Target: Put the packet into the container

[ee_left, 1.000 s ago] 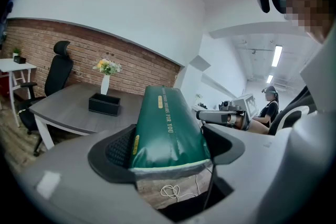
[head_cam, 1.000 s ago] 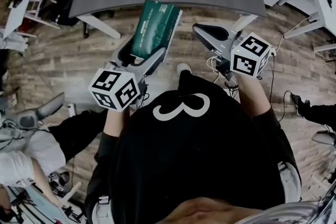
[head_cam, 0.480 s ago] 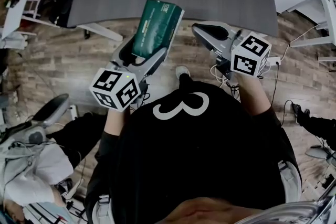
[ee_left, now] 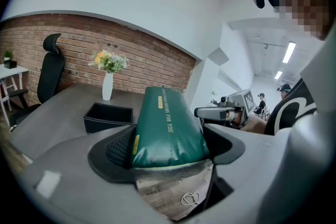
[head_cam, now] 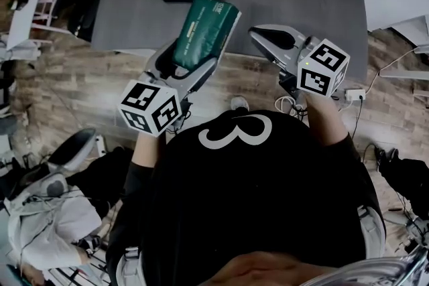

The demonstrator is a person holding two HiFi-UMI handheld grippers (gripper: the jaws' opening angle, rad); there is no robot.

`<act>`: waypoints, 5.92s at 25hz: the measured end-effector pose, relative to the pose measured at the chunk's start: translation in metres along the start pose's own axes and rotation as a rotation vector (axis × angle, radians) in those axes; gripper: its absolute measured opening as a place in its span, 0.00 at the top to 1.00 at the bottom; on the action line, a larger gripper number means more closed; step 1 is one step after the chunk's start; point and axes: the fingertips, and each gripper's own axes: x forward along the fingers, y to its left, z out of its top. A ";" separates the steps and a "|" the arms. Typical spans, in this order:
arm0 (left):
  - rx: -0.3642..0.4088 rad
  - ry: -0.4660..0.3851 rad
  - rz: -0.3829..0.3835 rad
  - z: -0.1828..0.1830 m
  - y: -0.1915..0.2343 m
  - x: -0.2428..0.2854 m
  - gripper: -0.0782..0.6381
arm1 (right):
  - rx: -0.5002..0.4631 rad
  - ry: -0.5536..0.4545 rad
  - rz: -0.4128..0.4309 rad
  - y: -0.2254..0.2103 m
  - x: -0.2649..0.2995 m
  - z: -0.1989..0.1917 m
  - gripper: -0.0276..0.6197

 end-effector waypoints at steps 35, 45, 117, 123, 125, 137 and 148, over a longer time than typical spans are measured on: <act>0.490 0.262 -0.375 0.090 0.218 0.102 0.31 | 0.120 -0.109 -0.388 -0.106 0.133 0.061 0.96; 0.666 0.318 -0.585 0.079 0.242 0.128 0.31 | 0.181 -0.132 -0.488 -0.113 0.135 0.046 0.96; 0.094 0.072 -0.371 0.081 0.161 0.065 0.86 | 0.085 -0.161 -0.296 -0.057 0.140 0.053 0.96; 0.016 0.024 -0.390 0.079 0.132 0.054 0.87 | 0.053 -0.163 -0.273 -0.042 0.130 0.050 0.96; 0.018 0.021 -0.393 0.077 0.127 0.052 0.87 | 0.034 -0.169 -0.276 -0.039 0.127 0.051 0.96; 0.023 0.015 -0.428 0.069 0.110 0.055 0.87 | 0.029 -0.162 -0.287 -0.038 0.120 0.041 0.96; 0.074 0.031 -0.394 0.066 0.109 0.061 0.87 | 0.027 -0.143 -0.270 -0.038 0.121 0.038 0.96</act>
